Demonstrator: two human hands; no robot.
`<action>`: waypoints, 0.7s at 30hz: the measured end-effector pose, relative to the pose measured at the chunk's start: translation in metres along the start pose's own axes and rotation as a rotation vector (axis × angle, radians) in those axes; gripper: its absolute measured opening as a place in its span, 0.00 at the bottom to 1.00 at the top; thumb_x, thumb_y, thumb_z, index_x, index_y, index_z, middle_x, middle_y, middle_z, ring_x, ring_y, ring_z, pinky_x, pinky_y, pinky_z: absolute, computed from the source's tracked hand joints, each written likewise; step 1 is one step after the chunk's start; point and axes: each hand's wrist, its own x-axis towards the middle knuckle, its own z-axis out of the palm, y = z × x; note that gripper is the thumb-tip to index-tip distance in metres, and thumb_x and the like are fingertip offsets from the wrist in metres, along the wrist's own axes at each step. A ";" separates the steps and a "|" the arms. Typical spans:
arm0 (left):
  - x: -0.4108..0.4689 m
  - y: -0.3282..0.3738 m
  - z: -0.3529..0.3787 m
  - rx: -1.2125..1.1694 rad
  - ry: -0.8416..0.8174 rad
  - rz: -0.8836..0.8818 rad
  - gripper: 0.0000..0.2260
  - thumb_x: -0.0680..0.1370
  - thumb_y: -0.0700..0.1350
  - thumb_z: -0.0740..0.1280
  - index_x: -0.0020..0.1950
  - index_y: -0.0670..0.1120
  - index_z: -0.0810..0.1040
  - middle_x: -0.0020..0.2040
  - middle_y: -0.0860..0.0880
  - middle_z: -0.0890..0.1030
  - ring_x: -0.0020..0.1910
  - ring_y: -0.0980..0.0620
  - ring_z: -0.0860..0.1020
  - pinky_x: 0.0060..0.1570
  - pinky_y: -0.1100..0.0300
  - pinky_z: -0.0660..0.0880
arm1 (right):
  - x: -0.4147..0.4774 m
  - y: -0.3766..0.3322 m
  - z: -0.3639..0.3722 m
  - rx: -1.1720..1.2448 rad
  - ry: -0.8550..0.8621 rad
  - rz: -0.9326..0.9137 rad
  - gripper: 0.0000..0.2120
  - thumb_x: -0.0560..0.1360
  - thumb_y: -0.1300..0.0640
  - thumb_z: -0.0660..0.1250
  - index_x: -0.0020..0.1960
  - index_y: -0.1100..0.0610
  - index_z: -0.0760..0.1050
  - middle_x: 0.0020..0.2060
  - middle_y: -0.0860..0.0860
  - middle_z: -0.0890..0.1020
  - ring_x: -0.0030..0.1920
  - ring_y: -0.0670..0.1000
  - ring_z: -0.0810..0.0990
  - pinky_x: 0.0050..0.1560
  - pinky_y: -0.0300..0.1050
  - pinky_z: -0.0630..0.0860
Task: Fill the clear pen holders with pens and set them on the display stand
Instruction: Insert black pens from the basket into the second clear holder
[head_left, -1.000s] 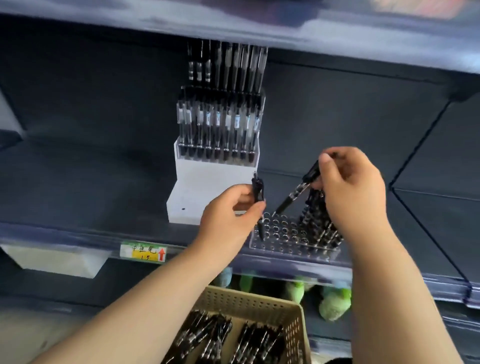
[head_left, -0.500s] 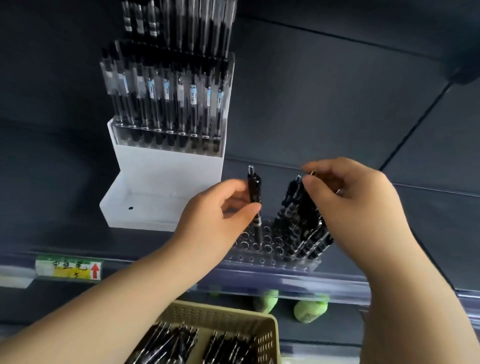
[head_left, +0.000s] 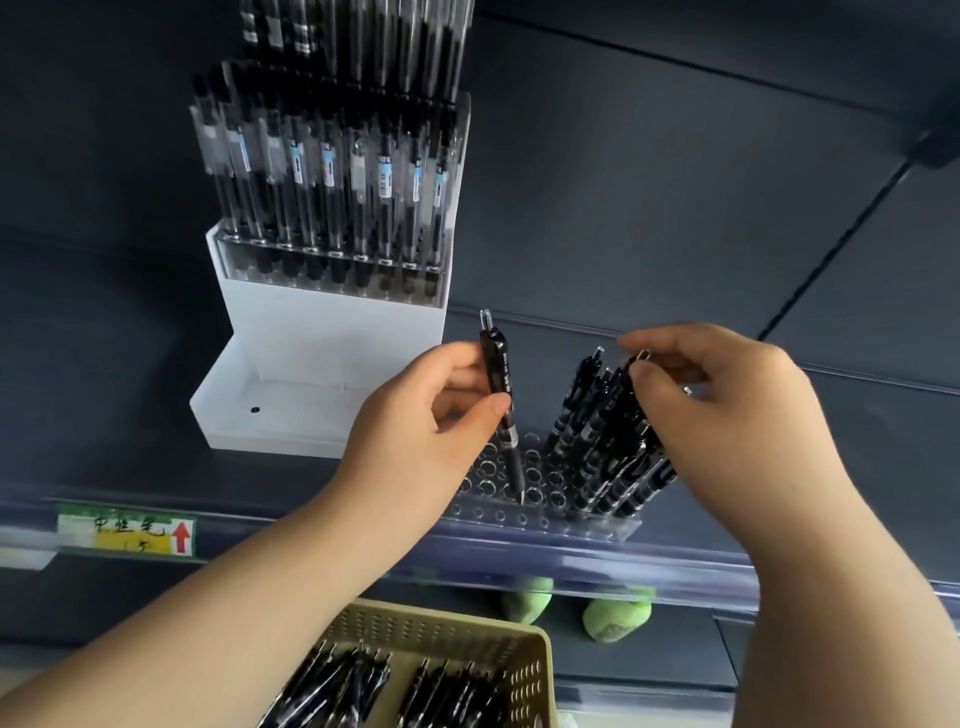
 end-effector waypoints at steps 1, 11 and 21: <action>0.000 0.000 -0.001 0.001 -0.003 -0.001 0.13 0.74 0.40 0.69 0.51 0.58 0.77 0.46 0.56 0.83 0.47 0.57 0.81 0.54 0.57 0.77 | 0.000 0.000 0.000 0.001 0.002 0.000 0.11 0.75 0.59 0.63 0.50 0.45 0.79 0.38 0.38 0.79 0.43 0.32 0.74 0.34 0.20 0.67; 0.001 0.001 -0.004 -0.001 0.017 -0.024 0.13 0.74 0.41 0.69 0.51 0.59 0.76 0.47 0.57 0.82 0.47 0.59 0.81 0.53 0.59 0.77 | 0.001 -0.004 0.004 0.011 0.009 0.020 0.11 0.76 0.59 0.62 0.50 0.45 0.78 0.37 0.40 0.79 0.32 0.36 0.75 0.29 0.24 0.67; 0.001 0.005 0.003 -0.034 0.007 -0.021 0.13 0.74 0.39 0.69 0.50 0.57 0.77 0.46 0.56 0.83 0.46 0.59 0.81 0.53 0.59 0.77 | 0.001 -0.004 0.006 -0.012 0.016 0.012 0.11 0.77 0.59 0.61 0.52 0.47 0.78 0.38 0.40 0.78 0.27 0.38 0.73 0.29 0.26 0.68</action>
